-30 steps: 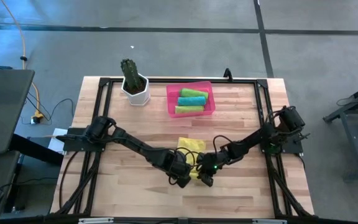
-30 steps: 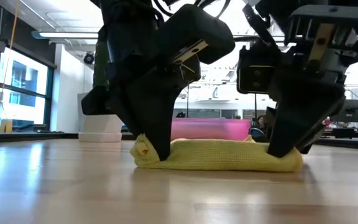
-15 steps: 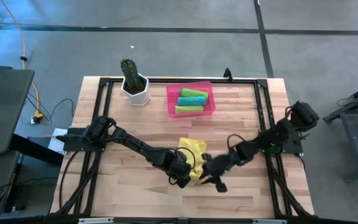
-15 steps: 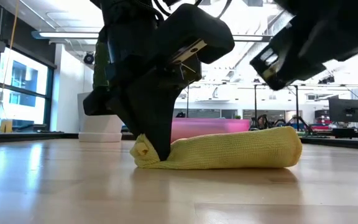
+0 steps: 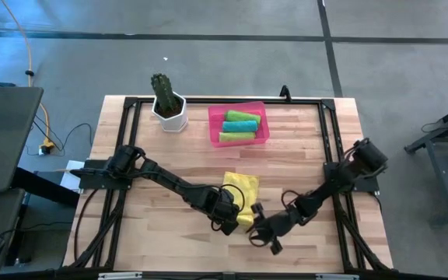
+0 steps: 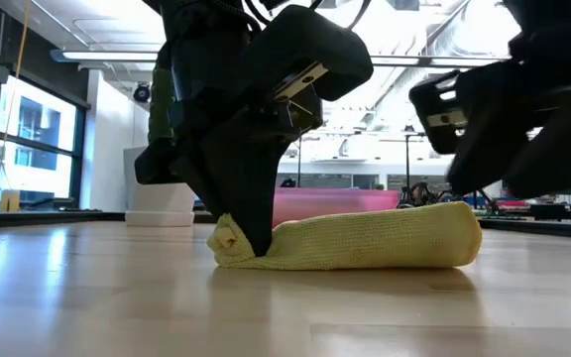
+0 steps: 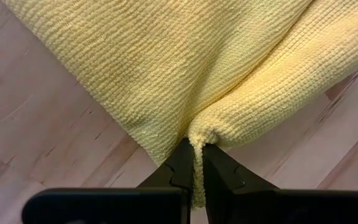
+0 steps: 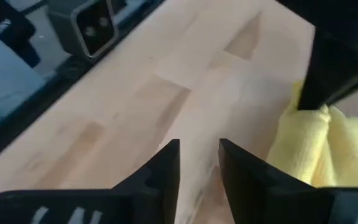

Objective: Roll microfiber towels into tight, uniform cylinder then place into a basket
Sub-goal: Roll the yellow microfiber cloth

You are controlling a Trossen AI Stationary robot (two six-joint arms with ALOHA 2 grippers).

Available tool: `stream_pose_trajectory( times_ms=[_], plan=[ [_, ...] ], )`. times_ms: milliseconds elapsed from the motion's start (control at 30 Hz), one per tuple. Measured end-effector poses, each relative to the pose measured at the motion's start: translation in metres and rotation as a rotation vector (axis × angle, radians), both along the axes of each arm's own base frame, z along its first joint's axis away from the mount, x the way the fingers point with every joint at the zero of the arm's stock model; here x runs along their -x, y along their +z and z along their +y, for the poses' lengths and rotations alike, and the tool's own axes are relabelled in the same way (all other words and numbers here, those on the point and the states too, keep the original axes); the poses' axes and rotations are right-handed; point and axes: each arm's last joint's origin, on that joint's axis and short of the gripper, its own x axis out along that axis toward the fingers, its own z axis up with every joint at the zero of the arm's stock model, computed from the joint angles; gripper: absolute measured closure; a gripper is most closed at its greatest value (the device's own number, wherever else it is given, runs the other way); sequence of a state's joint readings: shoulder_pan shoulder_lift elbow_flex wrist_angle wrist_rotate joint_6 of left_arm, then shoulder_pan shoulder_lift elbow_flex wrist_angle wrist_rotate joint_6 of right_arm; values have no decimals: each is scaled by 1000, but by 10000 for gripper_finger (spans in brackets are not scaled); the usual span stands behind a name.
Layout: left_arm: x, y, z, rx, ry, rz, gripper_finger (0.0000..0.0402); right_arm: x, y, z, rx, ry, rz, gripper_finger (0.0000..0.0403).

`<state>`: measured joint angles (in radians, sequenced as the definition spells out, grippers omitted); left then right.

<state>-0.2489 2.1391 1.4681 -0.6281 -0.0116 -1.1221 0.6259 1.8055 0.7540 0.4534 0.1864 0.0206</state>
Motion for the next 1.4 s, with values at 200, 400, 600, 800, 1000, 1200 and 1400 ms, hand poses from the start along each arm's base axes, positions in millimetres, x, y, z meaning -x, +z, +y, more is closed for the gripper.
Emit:
stream_pose_trajectory(
  times_ms=[200,400,600,800,1000,1200,1400],
  plan=[
    [0,0,0,0,0,0,394,-5,-3,-8,36,-66,-7,254],
    [0,0,0,0,0,0,394,-6,-8,-19,82,-109,54,228],
    [0,0,0,0,0,0,394,-8,-11,-25,100,-127,82,226],
    [0,0,0,0,0,0,394,-10,-15,-36,123,-162,133,226],
    [0,0,0,-5,-6,-6,394,-10,-17,-41,84,-227,186,227],
    [-8,4,-3,21,-66,-103,394,-7,-19,-43,29,-313,237,275],
    [-17,13,-11,55,-143,-233,394,-5,-20,-45,-32,-399,286,383]
  ],
)
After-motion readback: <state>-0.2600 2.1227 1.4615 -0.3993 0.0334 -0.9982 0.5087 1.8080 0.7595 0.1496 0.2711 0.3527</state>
